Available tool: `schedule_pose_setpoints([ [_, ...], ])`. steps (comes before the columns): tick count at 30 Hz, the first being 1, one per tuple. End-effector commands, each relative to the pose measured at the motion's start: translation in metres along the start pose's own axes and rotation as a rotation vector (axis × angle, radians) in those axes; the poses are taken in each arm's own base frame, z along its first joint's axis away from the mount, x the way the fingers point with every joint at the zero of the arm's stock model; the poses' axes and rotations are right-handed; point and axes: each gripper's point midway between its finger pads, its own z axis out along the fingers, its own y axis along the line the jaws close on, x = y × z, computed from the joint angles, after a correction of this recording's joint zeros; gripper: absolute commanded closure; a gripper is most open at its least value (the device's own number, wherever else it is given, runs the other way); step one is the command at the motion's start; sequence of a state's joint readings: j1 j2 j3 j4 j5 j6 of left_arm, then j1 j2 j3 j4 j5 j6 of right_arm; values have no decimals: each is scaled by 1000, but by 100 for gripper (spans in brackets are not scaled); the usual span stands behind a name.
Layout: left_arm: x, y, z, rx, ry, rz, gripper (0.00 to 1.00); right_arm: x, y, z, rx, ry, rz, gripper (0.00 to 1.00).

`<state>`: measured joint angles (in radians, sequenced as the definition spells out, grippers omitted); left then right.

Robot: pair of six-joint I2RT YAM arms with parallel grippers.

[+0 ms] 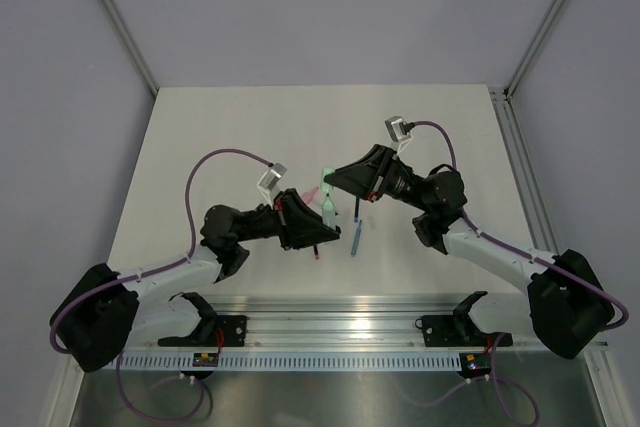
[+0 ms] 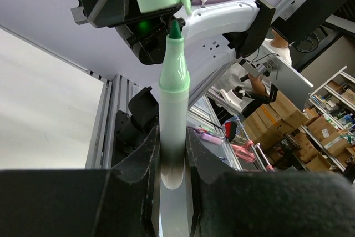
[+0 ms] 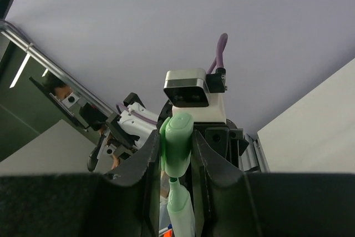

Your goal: Insert the pens into the pen caps

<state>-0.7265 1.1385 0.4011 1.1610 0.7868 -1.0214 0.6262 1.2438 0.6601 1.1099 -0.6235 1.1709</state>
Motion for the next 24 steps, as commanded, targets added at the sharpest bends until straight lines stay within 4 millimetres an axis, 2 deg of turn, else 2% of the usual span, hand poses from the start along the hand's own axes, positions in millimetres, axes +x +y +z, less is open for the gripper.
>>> schedule_pose_setpoints([
  [1, -8, -21, -2, 65, -28, 94, 100, 4, 21, 8, -63, 33, -40, 100],
  [8, -9, -22, -4, 54, -34, 109, 100, 12, 22, 6, -43, 54, -57, 100],
  [20, -8, -18, -3, 43, -31, 100, 100, 12, 40, 1, -75, 58, -73, 100],
  [24, -9, -18, -3, 42, -34, 107, 100, 16, 34, 0, -52, 71, -74, 100],
])
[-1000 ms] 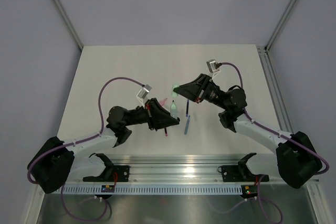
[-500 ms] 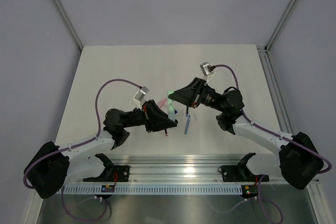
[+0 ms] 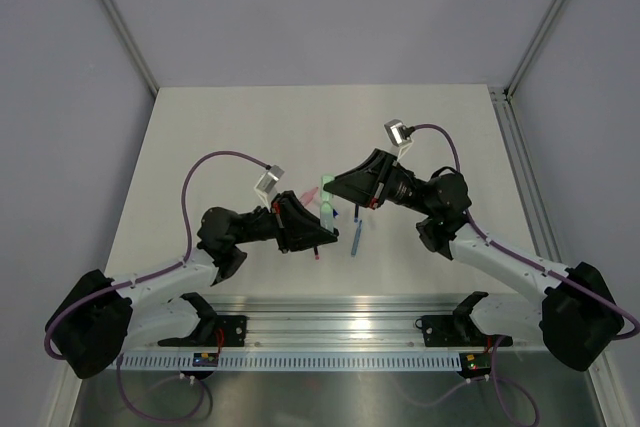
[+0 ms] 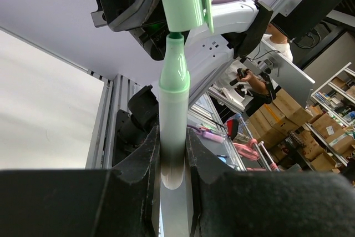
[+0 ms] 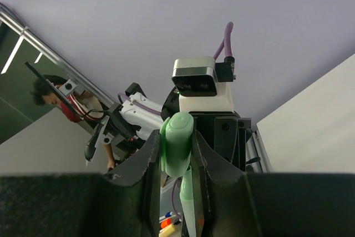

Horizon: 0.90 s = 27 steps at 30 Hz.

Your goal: Insert the pens into the pen caps

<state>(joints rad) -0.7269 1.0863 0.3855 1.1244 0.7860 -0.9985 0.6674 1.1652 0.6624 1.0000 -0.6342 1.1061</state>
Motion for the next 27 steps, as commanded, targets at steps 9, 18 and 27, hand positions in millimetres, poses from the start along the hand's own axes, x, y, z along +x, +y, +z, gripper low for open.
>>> schedule_pose_setpoints([
  [9, -11, -13, 0, 36, -44, 91, 100, 19, -4, -4, 0, 57, -7, 100],
  [18, -13, -18, 1, 63, -55, 84, 100, 45, -11, -15, 21, 134, -12, 100],
  [27, -25, -27, 3, 70, -78, 105, 100, 69, -29, -33, 78, 170, 30, 100],
])
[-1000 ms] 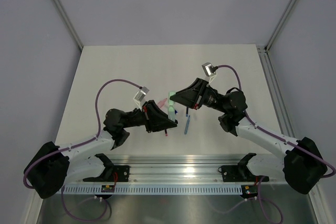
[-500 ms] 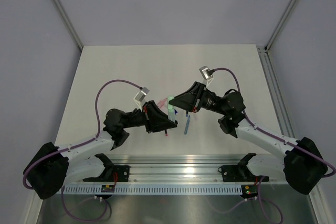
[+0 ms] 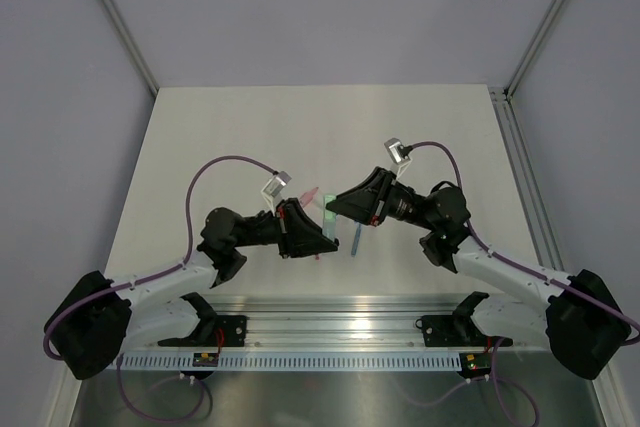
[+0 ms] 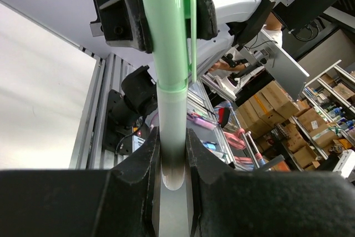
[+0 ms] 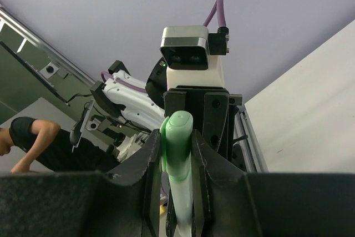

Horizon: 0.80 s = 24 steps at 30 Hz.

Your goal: Insert the pens into the pen caps

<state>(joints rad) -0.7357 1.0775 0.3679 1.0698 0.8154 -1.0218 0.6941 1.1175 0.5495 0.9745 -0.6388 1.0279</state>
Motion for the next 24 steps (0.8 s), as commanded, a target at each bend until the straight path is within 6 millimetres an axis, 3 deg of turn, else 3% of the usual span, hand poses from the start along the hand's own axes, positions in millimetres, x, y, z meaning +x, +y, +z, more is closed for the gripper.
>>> schedule_pose_setpoints([
  [1, -40, -31, 5, 71, -130, 170, 100, 39, -13, -13, 37, 119, 44, 100],
  [11, -64, -58, 13, 123, -186, 202, 100, 67, -25, -30, 111, 128, 59, 100],
  [19, -69, -63, 29, 129, -179, 228, 100, 84, -48, -49, 239, 143, 99, 100],
  [24, -75, -59, 37, 91, -175, 274, 100, 88, -48, -54, 259, 144, 148, 100],
])
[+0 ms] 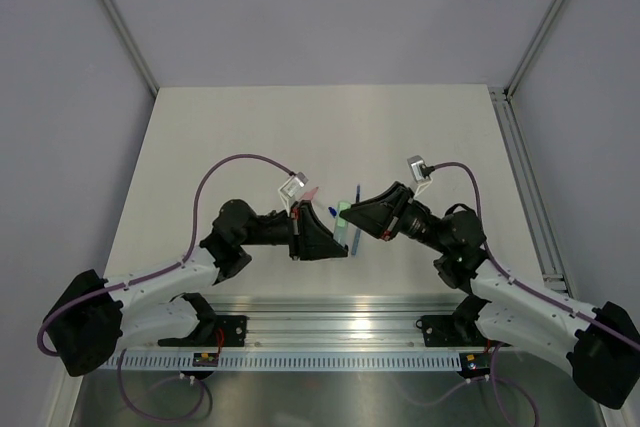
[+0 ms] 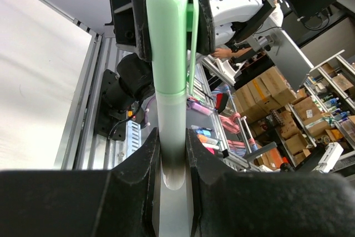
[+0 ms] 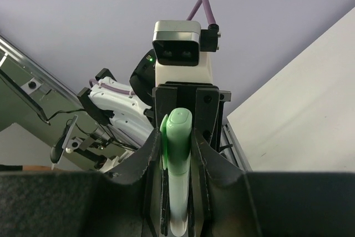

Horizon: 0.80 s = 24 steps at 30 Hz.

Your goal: Insert the pens into the pen caps

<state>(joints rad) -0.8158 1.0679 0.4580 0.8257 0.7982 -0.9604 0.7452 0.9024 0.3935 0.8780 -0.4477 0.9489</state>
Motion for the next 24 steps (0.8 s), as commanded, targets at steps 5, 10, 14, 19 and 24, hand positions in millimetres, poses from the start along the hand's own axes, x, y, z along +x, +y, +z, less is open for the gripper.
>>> schedule_pose_setpoints([
  [5, -97, -73, 9, 124, -292, 370, 100, 88, -54, -42, 243, 312, 197, 100],
  [10, -108, -88, 10, 150, -304, 389, 100, 106, -63, -59, 294, 353, 227, 100],
  [14, -121, -100, 9, 166, -333, 408, 100, 118, -69, -69, 323, 367, 237, 100],
  [19, -129, -109, 12, 195, -337, 414, 100, 134, -73, -69, 340, 393, 242, 100],
  [24, -132, -110, 14, 200, -333, 413, 100, 141, -68, -61, 318, 399, 239, 100],
])
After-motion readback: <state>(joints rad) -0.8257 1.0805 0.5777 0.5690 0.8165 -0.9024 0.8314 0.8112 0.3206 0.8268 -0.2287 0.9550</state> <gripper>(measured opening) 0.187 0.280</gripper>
